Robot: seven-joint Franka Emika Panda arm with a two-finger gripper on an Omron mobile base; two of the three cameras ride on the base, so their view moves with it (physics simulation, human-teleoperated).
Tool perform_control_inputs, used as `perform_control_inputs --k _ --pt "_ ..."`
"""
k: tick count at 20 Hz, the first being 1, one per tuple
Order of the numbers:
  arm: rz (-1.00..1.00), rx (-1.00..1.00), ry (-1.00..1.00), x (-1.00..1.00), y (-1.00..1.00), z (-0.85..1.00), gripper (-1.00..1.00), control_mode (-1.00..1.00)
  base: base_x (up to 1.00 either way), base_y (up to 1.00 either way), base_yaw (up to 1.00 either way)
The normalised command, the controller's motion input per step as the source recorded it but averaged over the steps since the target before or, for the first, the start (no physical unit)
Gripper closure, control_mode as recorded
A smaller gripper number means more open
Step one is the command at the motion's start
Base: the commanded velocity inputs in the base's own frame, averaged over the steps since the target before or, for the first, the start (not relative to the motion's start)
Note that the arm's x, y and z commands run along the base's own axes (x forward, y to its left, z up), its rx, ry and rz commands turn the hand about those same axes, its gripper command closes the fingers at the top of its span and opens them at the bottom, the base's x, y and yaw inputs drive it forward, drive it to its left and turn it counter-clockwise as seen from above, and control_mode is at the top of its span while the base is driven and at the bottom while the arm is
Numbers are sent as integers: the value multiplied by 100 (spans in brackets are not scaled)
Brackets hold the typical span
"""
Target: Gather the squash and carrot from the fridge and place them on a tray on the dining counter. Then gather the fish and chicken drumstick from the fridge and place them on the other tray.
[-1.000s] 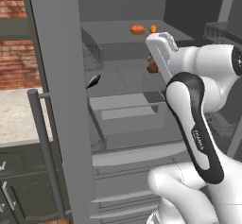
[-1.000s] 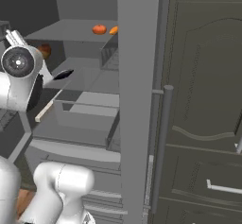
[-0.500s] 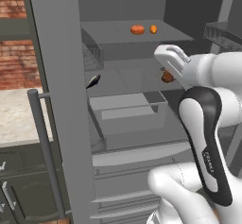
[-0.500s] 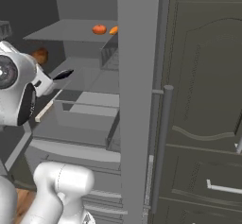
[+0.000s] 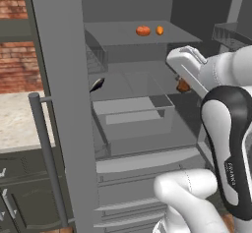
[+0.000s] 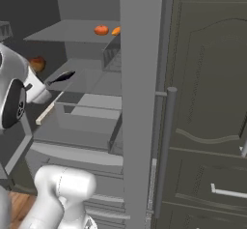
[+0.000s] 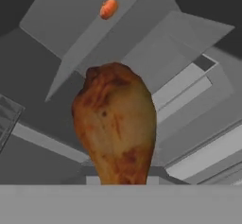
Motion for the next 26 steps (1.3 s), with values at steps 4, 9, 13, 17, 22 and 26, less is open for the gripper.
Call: perform_control_inputs --k 4,9,13,17,22,26 --pt "6 1 17 -75 -6 -15 100 -100 0 0 0" --pt "25 -8 5 -61 -12 -30 100 -100 0 0 0" --pt "29 -28 9 -3 -14 -36 100 -100 0 0 0" --pt "10 -9 0 -7 1 0 100 -100 0 0 0" --pt "0 0 0 0 0 0 100 -100 0 0 0" --pt "0 0 0 0 0 0 100 -100 0 0 0"
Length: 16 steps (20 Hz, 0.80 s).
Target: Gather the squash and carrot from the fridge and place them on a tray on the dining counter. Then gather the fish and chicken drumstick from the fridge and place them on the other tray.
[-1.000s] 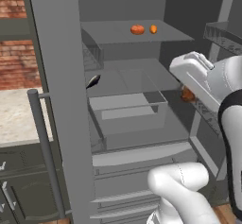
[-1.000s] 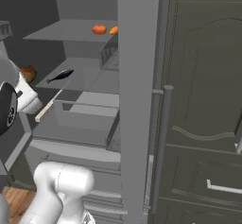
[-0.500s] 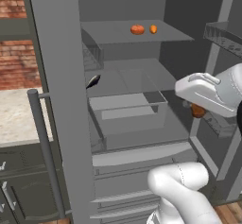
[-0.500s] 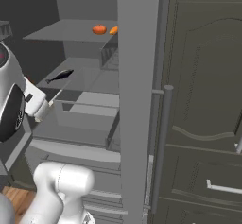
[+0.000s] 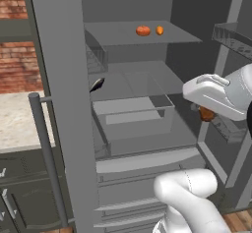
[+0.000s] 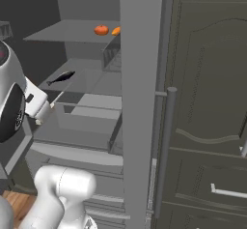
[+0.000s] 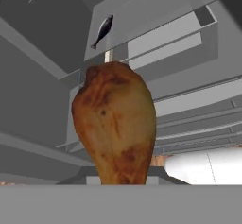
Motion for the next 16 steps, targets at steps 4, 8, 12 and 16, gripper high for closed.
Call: perform_control_inputs --k 4,8,12,16 --pt "0 0 0 0 0 0 100 100 0 0 0" --pt "0 0 0 0 0 0 100 100 0 0 0" --pt "0 0 0 0 0 0 100 100 -39 8 -1" --pt "0 0 0 0 0 0 100 100 -51 0 -5"
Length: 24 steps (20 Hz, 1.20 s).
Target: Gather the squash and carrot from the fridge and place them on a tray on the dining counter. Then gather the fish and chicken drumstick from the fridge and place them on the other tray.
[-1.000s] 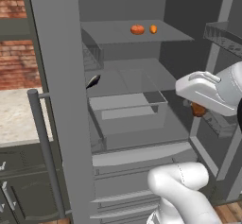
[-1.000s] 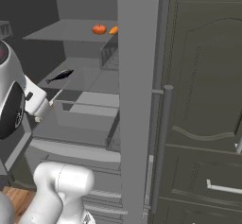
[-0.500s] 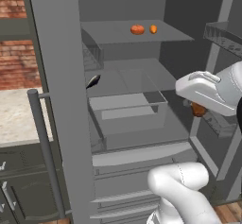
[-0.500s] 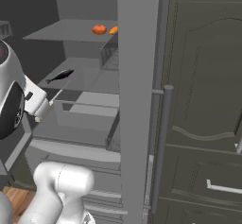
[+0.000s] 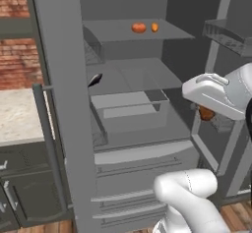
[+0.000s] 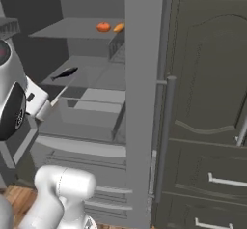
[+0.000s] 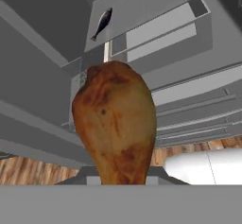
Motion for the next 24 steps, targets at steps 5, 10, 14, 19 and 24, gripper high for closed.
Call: perform_control_inputs --k 5,10,14,19,24 --pt "0 0 0 0 0 0 100 100 -90 10 -13" --pt "0 0 0 0 0 0 100 100 -73 7 -16" --pt "0 0 0 0 0 0 100 100 -61 7 -16" --pt "0 0 0 0 0 0 100 100 -62 19 -18" --pt "0 0 0 0 0 0 100 100 -59 23 2"
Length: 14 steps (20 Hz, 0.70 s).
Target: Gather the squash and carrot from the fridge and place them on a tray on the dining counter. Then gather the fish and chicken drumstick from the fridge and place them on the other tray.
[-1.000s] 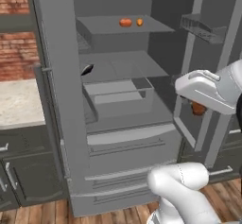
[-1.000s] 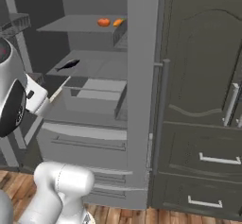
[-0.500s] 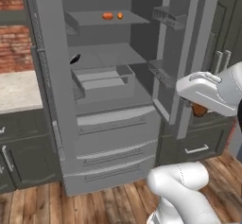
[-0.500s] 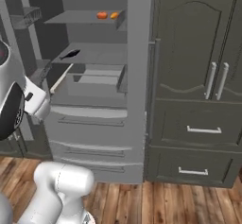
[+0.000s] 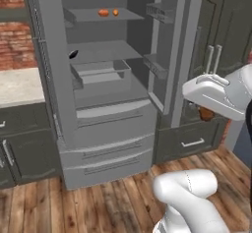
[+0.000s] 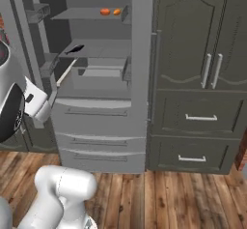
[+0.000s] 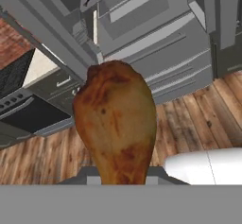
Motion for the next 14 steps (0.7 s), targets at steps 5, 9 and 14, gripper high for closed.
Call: perform_control_inputs --k 5,9,14 --pt "0 0 0 0 0 0 100 100 -51 23 30" --pt "0 0 0 0 0 0 100 100 -27 22 36" --pt "0 0 0 0 0 0 100 100 -5 24 38"
